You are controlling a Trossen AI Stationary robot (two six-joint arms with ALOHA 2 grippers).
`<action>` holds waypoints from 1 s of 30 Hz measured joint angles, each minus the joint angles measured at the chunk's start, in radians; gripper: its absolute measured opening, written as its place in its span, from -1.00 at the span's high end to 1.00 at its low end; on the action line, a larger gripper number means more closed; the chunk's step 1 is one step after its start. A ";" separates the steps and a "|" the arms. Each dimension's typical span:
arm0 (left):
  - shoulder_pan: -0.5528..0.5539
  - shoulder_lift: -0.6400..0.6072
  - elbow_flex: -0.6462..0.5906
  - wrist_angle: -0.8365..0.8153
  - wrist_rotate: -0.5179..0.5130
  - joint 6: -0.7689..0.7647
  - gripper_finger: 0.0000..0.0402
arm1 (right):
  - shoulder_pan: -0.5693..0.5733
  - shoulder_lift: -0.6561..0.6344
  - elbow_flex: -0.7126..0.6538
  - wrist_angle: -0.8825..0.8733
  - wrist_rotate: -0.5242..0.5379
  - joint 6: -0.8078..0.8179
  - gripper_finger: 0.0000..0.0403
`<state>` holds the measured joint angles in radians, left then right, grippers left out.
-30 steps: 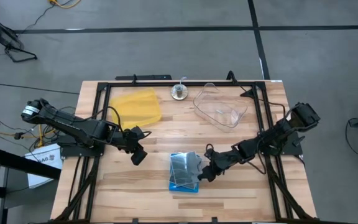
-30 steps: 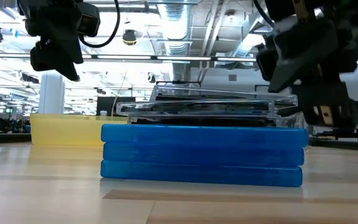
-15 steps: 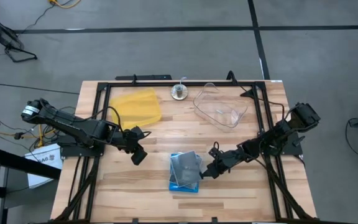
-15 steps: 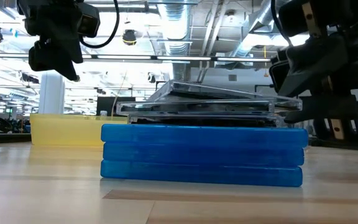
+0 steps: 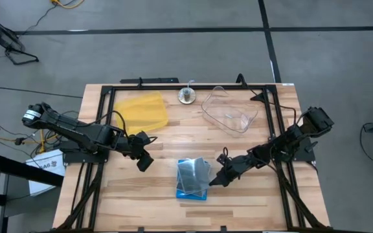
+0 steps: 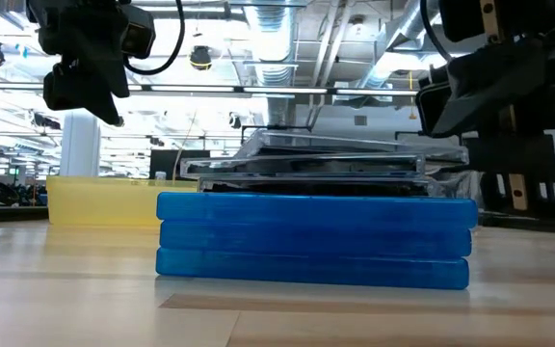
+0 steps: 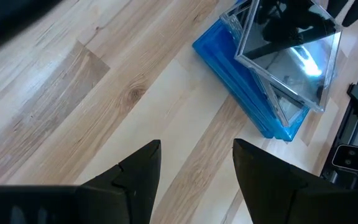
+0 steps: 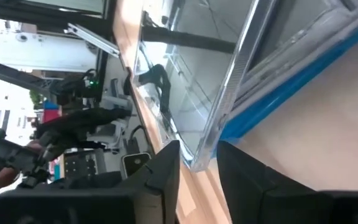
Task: Pick & place jewel cases by type
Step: Put the black CD case into the transparent bin
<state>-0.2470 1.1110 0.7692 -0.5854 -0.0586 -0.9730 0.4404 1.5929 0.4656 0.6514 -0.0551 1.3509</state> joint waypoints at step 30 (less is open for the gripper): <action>0.000 0.000 0.000 0.014 0.053 -0.038 0.04 | 0.116 -0.129 -0.183 0.277 0.143 -0.014 0.88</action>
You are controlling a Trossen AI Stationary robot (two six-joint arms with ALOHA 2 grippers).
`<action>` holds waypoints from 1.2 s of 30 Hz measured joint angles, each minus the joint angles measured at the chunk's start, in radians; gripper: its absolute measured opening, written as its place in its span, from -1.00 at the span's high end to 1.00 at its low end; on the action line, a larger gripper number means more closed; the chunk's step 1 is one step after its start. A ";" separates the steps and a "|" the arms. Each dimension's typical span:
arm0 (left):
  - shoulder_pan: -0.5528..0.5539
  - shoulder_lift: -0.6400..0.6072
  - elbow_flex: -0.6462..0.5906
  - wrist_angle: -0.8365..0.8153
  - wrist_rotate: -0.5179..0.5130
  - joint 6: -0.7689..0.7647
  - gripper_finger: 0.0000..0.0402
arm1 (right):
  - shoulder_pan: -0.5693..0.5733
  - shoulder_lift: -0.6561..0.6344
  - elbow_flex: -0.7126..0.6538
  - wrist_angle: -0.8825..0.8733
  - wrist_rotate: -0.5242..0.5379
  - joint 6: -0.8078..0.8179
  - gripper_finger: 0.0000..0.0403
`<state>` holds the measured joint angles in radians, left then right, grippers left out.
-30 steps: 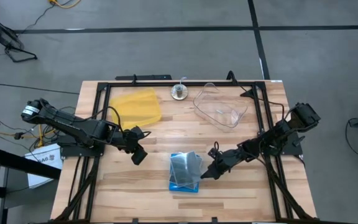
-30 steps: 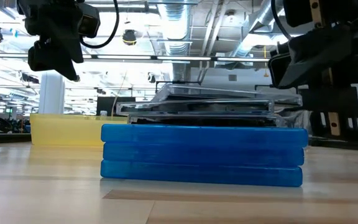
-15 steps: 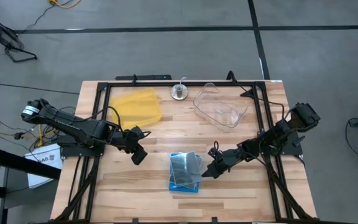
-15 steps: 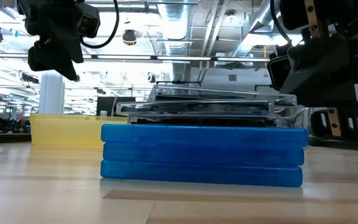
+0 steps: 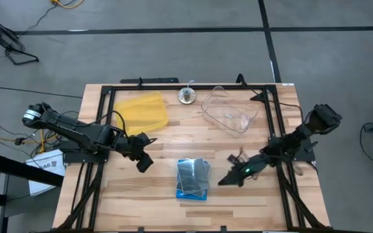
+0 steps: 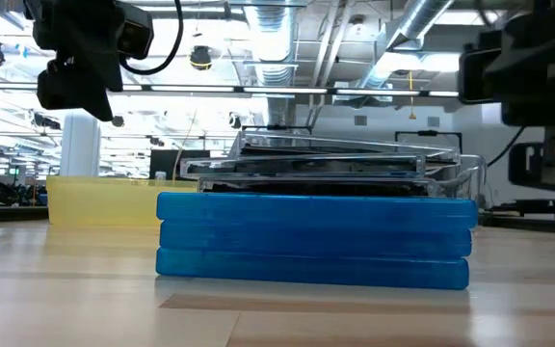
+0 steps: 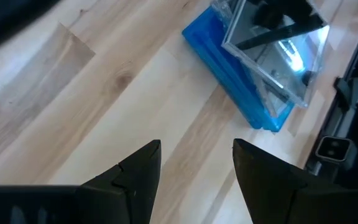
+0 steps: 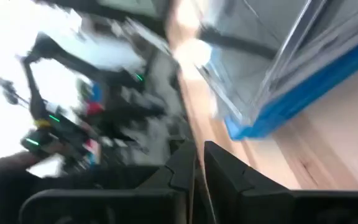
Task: Pick & place jewel cases by type
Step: Put the black CD case into the transparent bin
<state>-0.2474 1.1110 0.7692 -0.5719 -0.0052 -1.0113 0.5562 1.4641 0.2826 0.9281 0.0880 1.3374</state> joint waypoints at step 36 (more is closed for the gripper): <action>0.002 0.000 0.000 0.070 -0.009 -0.120 0.04 | -0.100 0.519 0.006 0.637 -0.093 0.100 0.43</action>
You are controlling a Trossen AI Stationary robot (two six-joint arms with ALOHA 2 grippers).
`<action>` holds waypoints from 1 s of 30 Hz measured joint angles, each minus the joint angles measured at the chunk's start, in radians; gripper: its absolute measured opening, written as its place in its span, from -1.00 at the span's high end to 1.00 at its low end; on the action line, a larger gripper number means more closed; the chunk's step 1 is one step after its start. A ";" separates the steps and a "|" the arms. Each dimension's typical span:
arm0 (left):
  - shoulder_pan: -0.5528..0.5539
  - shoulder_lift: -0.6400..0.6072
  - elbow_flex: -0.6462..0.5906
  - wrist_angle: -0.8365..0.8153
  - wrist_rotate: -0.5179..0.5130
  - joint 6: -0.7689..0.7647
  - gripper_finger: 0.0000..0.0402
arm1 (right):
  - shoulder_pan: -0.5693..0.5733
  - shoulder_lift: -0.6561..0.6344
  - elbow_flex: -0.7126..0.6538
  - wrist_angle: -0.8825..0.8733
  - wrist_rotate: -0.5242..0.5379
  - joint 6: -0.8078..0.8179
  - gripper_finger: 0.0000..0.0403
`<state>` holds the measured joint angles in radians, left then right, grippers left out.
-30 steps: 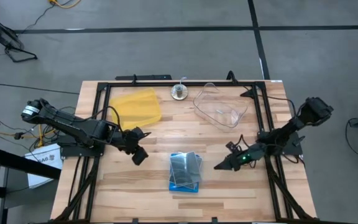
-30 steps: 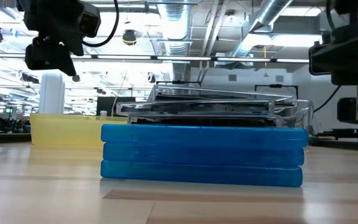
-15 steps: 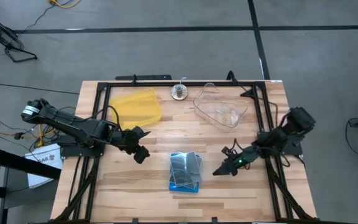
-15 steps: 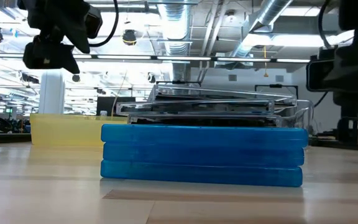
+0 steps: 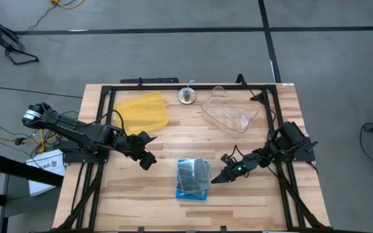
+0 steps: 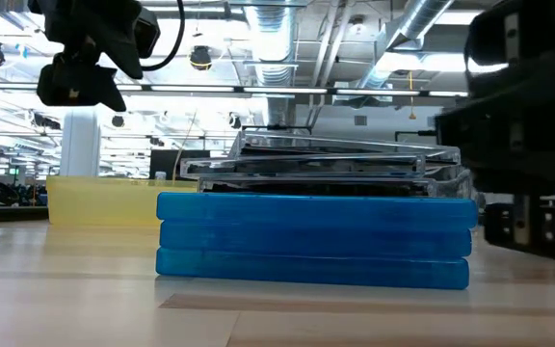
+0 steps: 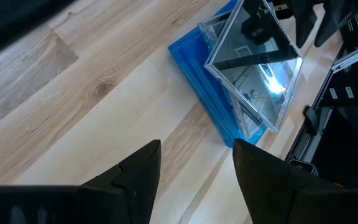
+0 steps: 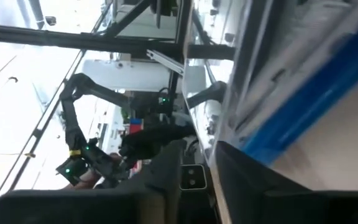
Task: Pick & place jewel cases by type
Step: Put the black CD case into the transparent bin
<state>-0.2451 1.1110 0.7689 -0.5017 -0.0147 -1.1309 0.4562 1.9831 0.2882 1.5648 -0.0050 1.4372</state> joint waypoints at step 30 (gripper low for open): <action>0.000 0.000 0.000 -0.001 0.001 0.015 0.04 | -0.033 0.016 0.139 -0.204 -0.106 -0.028 0.05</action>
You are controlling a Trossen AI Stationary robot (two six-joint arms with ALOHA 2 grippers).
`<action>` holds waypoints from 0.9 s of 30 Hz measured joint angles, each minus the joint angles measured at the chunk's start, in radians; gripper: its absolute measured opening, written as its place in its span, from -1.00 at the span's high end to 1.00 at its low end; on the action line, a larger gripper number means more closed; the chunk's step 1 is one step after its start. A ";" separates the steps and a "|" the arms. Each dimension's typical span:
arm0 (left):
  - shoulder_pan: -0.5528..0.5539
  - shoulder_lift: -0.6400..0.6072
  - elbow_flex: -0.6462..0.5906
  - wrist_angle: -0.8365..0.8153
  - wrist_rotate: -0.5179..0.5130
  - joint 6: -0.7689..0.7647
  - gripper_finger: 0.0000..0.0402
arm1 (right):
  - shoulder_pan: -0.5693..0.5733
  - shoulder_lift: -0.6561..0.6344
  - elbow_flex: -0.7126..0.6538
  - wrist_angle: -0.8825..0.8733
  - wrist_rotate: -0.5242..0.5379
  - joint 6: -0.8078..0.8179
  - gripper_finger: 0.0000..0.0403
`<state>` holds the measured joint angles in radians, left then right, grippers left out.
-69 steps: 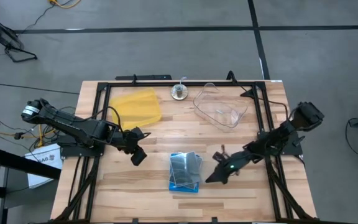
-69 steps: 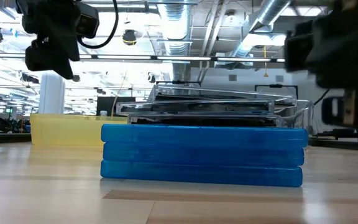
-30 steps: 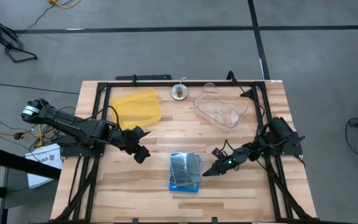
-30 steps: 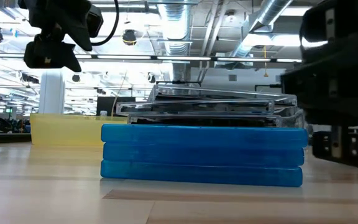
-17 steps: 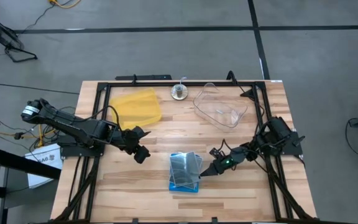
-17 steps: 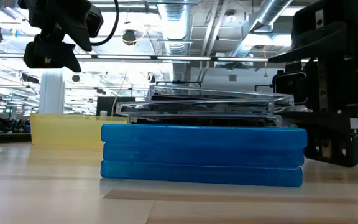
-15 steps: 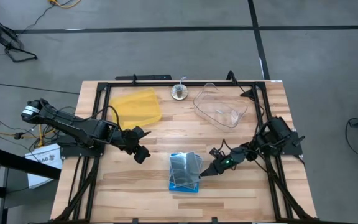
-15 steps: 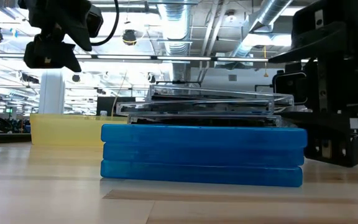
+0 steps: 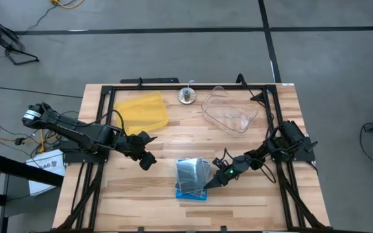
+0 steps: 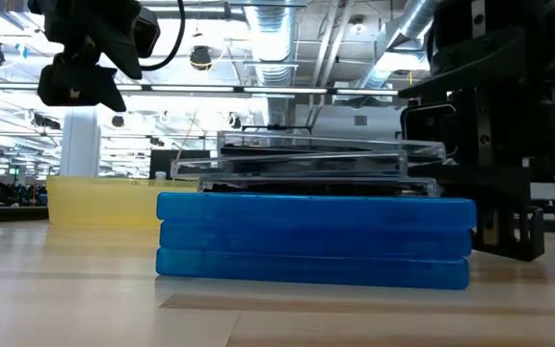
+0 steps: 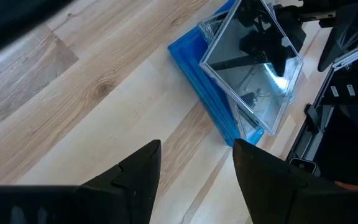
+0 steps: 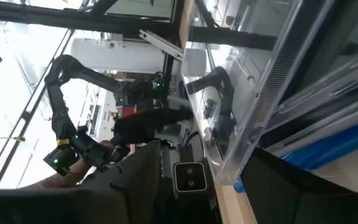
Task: Pick & place jewel cases by type
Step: Put the black CD case into the transparent bin
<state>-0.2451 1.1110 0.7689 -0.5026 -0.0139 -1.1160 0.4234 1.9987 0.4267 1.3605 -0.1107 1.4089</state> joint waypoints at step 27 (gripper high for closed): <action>0.000 0.000 0.000 0.043 -0.016 0.010 0.04 | 0.000 -0.015 -0.006 0.052 -0.025 -0.005 0.87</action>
<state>-0.2451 1.1110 0.7689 -0.4593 -0.0304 -1.1063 0.4236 1.9833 0.4204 1.4128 -0.1352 1.4035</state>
